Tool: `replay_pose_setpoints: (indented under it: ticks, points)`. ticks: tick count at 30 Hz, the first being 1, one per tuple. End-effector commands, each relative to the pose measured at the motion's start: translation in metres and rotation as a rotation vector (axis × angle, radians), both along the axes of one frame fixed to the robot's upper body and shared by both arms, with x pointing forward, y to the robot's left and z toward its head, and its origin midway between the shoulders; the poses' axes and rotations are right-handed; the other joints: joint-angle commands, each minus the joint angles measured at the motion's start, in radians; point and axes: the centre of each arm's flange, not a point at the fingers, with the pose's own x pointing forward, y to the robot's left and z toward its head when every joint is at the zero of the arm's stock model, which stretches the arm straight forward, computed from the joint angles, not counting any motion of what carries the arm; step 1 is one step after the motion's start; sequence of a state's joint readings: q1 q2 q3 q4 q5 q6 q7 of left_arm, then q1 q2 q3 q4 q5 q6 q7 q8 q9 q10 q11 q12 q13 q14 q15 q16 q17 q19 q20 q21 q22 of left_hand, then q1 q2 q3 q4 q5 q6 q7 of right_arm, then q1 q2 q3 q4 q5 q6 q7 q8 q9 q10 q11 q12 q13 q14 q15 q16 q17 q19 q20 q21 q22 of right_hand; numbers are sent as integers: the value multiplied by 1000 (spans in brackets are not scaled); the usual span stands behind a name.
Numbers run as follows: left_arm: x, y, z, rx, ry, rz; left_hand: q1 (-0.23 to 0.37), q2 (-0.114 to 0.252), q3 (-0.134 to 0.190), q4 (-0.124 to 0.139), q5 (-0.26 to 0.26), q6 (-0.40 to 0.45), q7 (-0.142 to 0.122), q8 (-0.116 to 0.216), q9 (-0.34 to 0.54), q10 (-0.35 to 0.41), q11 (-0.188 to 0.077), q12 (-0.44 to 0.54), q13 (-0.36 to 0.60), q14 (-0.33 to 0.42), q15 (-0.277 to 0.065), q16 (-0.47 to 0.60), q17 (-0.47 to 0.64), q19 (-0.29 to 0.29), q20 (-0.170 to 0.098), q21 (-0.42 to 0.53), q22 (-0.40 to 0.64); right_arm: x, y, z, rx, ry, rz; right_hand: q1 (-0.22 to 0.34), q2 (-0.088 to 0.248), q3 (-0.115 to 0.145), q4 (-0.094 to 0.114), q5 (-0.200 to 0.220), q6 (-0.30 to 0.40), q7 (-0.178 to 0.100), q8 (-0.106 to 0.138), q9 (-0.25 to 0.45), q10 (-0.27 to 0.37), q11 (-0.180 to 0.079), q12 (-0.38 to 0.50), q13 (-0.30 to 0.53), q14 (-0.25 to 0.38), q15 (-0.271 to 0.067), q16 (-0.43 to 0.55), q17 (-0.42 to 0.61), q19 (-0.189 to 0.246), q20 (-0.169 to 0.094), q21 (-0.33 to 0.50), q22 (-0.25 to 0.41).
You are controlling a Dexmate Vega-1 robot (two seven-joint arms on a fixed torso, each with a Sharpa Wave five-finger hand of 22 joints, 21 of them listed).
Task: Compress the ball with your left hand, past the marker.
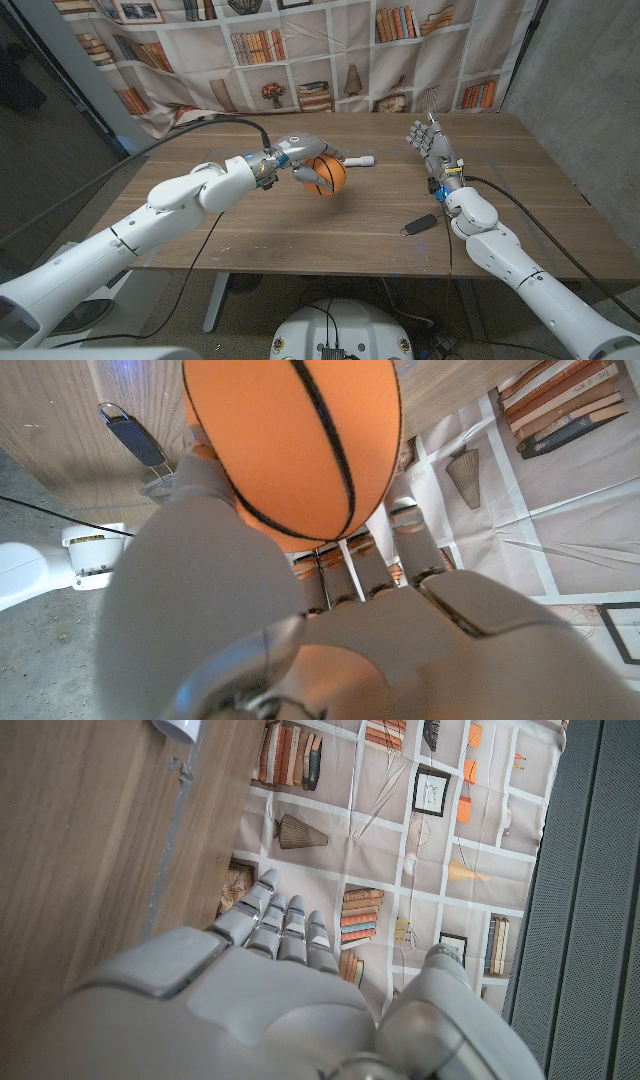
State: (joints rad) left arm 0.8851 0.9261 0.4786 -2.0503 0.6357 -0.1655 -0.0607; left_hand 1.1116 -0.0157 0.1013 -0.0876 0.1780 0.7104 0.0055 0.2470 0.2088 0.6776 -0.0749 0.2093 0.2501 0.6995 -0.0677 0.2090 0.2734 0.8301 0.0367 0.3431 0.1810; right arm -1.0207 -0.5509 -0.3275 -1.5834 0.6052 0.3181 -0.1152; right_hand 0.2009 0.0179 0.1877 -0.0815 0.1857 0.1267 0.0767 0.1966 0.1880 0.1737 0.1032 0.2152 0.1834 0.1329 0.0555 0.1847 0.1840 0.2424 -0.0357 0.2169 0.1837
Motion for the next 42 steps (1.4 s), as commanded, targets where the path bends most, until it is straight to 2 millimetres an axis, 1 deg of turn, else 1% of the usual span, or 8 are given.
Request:
replay_pose_setpoints:
  ticks: [1,9,12,13,16,20,23,42]
  points:
    - [1,0,-4,11,10,10,49,71,90,106,3,-6,-6,-9,2,-9,-1,-3,-1,-14,5,-7,-4,1,-35,-9,4,-1,0,-2,0,0,0,5,8,0,-6,-3,8,-3,3,4,8,0,0,4,7,1,2,1,8,-34,0,2]
    - [2,0,-6,19,9,22,-6,60,67,130,0,-22,-18,-21,0,-29,-10,-11,-5,-47,18,-16,-16,-36,-13,-28,4,-2,0,-3,5,4,-3,5,8,0,-7,-3,9,-4,3,4,7,-1,0,4,7,0,1,1,9,-34,0,2]
    - [2,0,-6,24,-1,32,-16,59,64,134,0,-33,-24,-26,0,-36,-11,-13,-6,-54,21,-18,-20,-44,-5,-32,4,-2,0,-3,7,4,-2,5,8,0,-7,-2,9,-5,3,4,8,-2,0,4,8,1,2,1,9,-33,0,2]
    - [2,0,-6,27,-5,36,-23,56,60,137,-1,-37,-31,-28,0,-43,-16,-14,-6,-64,23,-20,-23,-55,2,-38,4,-2,0,-3,2,2,-1,5,8,0,-7,-2,9,-4,3,4,8,-1,0,4,8,1,1,1,9,-33,0,2]
    - [1,0,-7,41,-9,48,-34,51,55,140,-2,-48,-36,-33,0,-54,-25,-17,-7,-79,25,-24,-27,-67,11,-44,3,-2,0,-3,3,4,-2,5,8,0,-7,-2,10,-4,3,4,9,0,0,4,8,1,2,1,9,-33,0,2]
    - [1,-1,-8,61,-14,63,-60,36,40,148,-1,-64,-51,-38,-1,-69,-30,-19,-9,-100,32,-25,-36,-98,31,-61,3,-2,0,-3,3,6,-1,5,9,-1,-8,-2,10,-6,3,4,10,-2,0,4,8,1,1,1,9,-33,0,2]
    - [2,0,-9,59,-15,69,-84,26,27,158,0,-69,-53,-39,-1,-79,-32,-19,-10,-112,34,-25,-40,-103,39,-66,2,-2,1,-3,-1,5,1,5,9,-1,-8,-3,10,-6,3,4,10,-1,0,4,8,1,1,1,9,-33,-1,2]
    - [7,4,-18,28,21,80,-119,20,11,173,4,-73,-53,-39,0,-83,-29,-16,-11,-117,35,-20,-46,-112,50,-75,3,1,4,-5,-10,27,8,6,9,-1,-10,-3,10,-6,3,4,10,0,0,4,9,1,1,1,9,-31,-1,2]
